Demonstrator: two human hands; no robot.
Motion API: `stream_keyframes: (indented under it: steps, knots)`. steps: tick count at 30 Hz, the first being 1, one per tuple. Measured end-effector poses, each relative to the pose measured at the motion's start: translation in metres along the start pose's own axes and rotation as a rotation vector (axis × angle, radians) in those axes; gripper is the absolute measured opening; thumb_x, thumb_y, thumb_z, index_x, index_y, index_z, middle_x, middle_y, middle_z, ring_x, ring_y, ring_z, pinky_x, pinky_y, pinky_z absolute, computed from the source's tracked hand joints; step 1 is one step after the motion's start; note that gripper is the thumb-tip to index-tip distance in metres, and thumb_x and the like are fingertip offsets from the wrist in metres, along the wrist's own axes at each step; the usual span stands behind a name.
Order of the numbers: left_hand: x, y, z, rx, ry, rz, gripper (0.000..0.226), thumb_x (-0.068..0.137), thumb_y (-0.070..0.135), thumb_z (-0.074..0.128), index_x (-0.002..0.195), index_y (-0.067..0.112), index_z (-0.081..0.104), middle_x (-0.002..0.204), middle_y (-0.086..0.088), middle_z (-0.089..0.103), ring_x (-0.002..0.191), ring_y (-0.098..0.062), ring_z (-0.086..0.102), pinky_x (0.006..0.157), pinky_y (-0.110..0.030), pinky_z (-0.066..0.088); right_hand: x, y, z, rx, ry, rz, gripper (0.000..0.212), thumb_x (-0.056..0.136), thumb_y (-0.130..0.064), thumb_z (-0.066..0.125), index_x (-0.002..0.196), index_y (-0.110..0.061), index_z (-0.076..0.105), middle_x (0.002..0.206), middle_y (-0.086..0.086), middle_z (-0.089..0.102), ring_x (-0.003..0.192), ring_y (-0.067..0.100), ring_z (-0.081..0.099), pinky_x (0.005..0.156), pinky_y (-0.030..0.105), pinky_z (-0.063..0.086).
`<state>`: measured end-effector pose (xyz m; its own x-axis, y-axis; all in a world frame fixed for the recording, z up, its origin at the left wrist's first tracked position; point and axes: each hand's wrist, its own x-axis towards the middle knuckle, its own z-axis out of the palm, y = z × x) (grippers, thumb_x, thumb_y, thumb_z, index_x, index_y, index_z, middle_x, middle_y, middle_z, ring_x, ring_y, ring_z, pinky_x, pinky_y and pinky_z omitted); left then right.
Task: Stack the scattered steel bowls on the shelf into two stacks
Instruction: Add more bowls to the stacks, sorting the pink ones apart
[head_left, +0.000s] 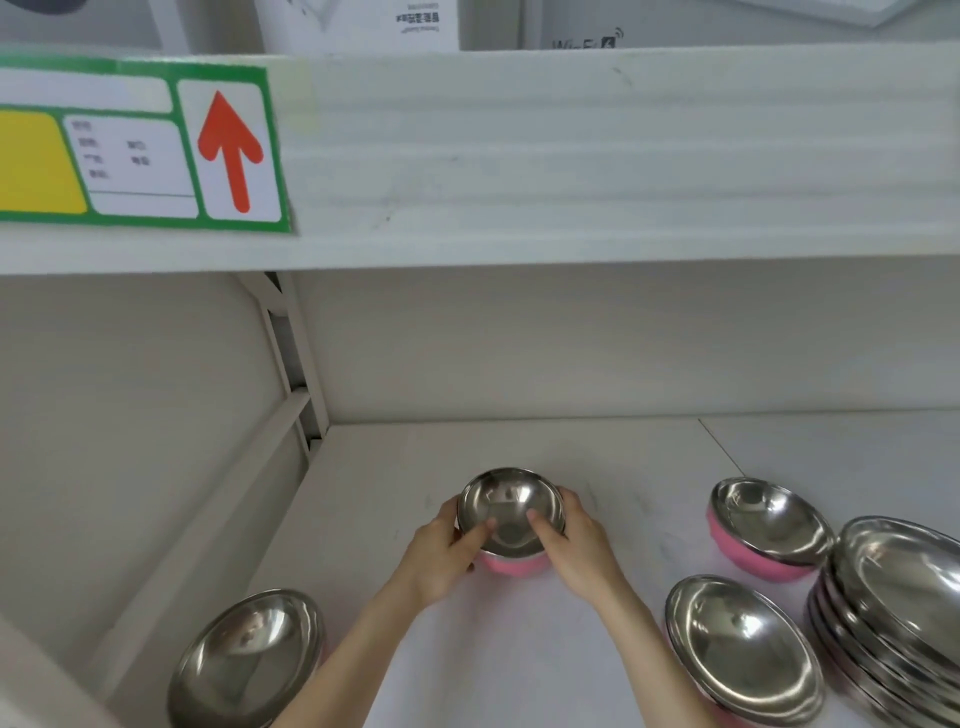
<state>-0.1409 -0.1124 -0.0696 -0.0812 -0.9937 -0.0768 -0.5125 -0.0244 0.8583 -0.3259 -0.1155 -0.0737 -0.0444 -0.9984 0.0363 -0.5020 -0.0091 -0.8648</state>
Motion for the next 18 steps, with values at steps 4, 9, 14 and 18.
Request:
stream_keyframes:
  steps: [4,9,14,18]
  knots:
    - [-0.008,0.013,0.001,0.042,0.014,0.024,0.054,0.091,0.048,0.054,0.137,0.024,0.042,0.086,0.006,0.066,0.069,-0.013,0.068,0.059,-0.010,0.044,-0.009,-0.010,-0.015,0.012,0.016,-0.035,0.040,0.091,-0.036,0.054,0.127,-0.020,0.048,0.107,-0.005,0.064,0.103,0.017,0.060,0.088,0.029,0.047]
    - [-0.017,0.032,0.011,0.073,0.043,0.069,0.055,0.089,0.054,0.053,0.136,0.027,0.042,0.085,0.004,0.066,0.073,-0.015,0.068,0.074,-0.025,0.053,-0.021,-0.016,-0.043,0.014,0.039,-0.069,0.038,0.091,-0.035,0.054,0.126,-0.020,0.049,0.111,-0.001,0.065,0.105,0.019,0.060,0.089,0.031,0.047]
    - [-0.034,0.061,0.031,0.060,0.083,0.133,0.061,0.084,0.058,0.050,0.135,0.027,0.042,0.089,0.010,0.065,0.081,-0.015,0.065,0.083,-0.033,0.053,-0.034,-0.018,-0.080,-0.015,0.063,-0.130,0.040,0.091,-0.038,0.053,0.128,-0.022,0.047,0.105,-0.004,0.065,0.100,0.019,0.062,0.089,0.034,0.049]
    - [-0.052,0.088,0.056,0.065,0.116,0.171,0.065,0.080,0.062,0.047,0.136,0.028,0.041,0.091,0.011,0.066,0.081,-0.011,0.064,0.080,-0.030,0.051,-0.050,-0.012,-0.116,-0.060,0.072,-0.152,0.044,0.090,-0.045,0.050,0.129,-0.024,0.045,0.109,-0.002,0.066,0.101,0.020,0.061,0.091,0.039,0.049]
